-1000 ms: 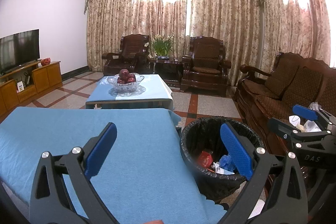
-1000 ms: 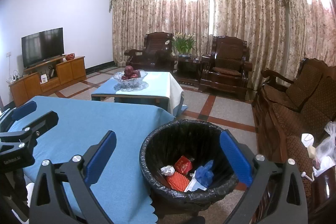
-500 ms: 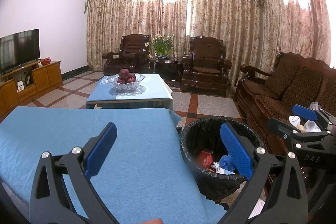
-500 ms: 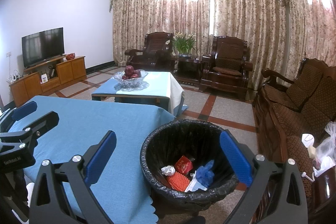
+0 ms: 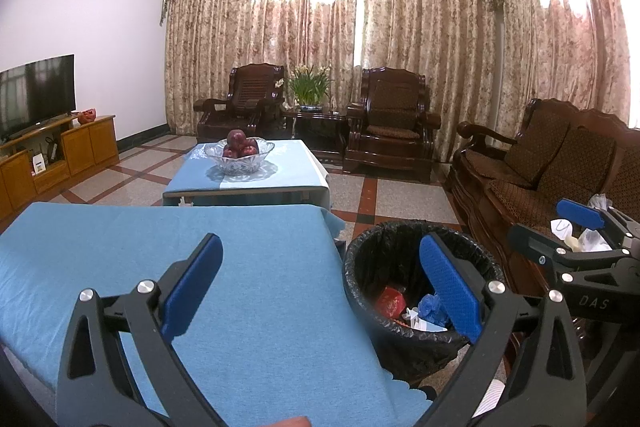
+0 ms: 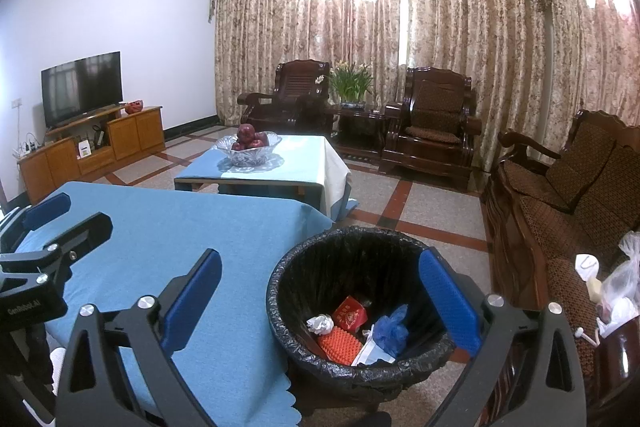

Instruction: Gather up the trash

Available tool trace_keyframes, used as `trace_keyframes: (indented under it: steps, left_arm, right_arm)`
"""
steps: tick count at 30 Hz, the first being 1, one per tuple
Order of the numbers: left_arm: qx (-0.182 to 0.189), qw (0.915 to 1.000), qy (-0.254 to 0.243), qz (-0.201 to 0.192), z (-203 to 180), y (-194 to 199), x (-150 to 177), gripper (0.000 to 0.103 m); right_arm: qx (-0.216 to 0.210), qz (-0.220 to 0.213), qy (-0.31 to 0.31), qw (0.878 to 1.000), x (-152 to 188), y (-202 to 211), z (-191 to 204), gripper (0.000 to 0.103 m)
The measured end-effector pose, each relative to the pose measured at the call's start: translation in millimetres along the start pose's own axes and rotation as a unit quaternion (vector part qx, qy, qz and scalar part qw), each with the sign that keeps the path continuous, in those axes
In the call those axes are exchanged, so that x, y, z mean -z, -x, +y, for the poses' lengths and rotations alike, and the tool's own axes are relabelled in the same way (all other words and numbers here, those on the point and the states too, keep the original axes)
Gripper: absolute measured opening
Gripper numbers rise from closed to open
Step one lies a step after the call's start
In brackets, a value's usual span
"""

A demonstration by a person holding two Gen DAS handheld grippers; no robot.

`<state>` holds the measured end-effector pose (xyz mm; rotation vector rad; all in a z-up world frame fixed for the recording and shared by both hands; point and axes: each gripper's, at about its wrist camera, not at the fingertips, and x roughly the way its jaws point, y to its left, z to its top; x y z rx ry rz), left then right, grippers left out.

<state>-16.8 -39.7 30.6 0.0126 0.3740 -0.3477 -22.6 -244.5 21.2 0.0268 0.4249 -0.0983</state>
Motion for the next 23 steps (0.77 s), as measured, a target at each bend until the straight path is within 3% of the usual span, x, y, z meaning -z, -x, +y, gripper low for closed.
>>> trace_keyframes:
  steps: [23]
  left_arm:
    - [-0.001,1.0,0.002,0.005,7.2,1.6,3.8,0.096]
  right_arm:
    - [0.0,0.001,0.0,1.0,-1.6,0.2,0.3,0.097]
